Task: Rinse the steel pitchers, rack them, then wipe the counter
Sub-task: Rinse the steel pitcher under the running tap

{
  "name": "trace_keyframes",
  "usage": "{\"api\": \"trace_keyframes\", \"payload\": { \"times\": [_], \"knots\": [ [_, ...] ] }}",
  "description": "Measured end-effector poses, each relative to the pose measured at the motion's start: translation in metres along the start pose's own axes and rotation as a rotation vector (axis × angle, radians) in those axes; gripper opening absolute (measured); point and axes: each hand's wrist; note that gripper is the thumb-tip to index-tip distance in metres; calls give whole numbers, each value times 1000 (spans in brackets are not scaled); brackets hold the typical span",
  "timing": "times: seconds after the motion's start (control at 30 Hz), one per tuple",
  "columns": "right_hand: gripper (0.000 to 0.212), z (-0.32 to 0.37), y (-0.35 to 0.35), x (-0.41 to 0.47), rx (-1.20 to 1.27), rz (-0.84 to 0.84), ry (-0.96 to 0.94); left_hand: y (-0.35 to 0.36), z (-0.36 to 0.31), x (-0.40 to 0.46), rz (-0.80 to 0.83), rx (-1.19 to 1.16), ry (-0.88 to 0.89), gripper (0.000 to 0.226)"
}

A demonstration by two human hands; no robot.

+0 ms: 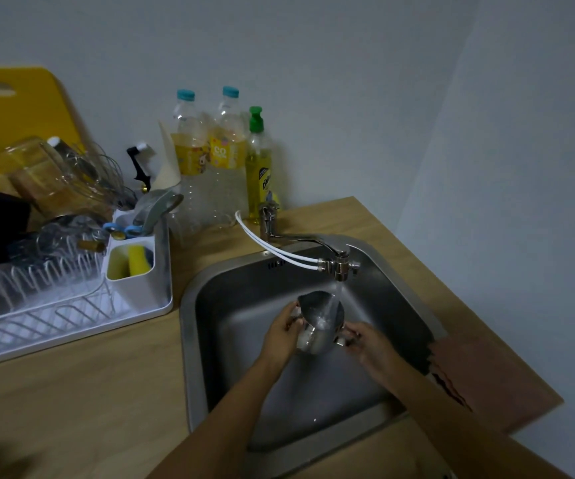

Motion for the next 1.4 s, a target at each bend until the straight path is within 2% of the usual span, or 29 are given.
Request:
{"api": "trace_keyframes", "payload": {
  "times": [0.17,0.27,0.43,0.57,0.63,0.7,0.77,0.9,1.03,1.13,1.23,1.33,1.4],
  "knots": [
    [11,5,-12,2,-164,-51,-118,13,-8,0,140,-58,-13,52],
    [13,13,-23,0,-318,-75,-178,21,-6,2,146,-86,-73,56],
    [16,32,-47,-1,-508,28,-237,19,12,-8,223,-174,-102,49],
    [11,47,-51,7,-640,83,-234,26,22,-25,304,-254,-110,54],
    [13,56,-45,13,-758,94,-231,37,28,-31,295,-237,-125,40],
    [17,65,-38,13,-845,117,-251,50,31,-38,266,-318,-190,24],
    [23,71,-34,12,-923,132,-272,62,29,-43,281,-424,-274,19],
    [22,83,-31,11,-1026,142,-312,74,13,-47,323,-530,-369,43],
    [26,98,-28,7,-1082,96,-323,82,-2,-51,366,-620,-418,48],
    [17,106,-29,6,-1155,74,-308,88,-2,-54,380,-663,-434,51],
    [28,110,-31,9,-1172,19,-273,89,-1,-55,390,-672,-436,51],
    [45,108,-32,11,-1198,14,-240,88,-1,-54,377,-657,-451,61],
    [44,104,-30,8,-1188,18,-231,86,-1,-53,375,-638,-468,58]
  ]
}}
Point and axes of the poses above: each hand's wrist, its own x-axis towards the middle knuckle, its own y-axis out of the palm, z = x × y, and after that the axes turned 2 degrees about -z, right-handed
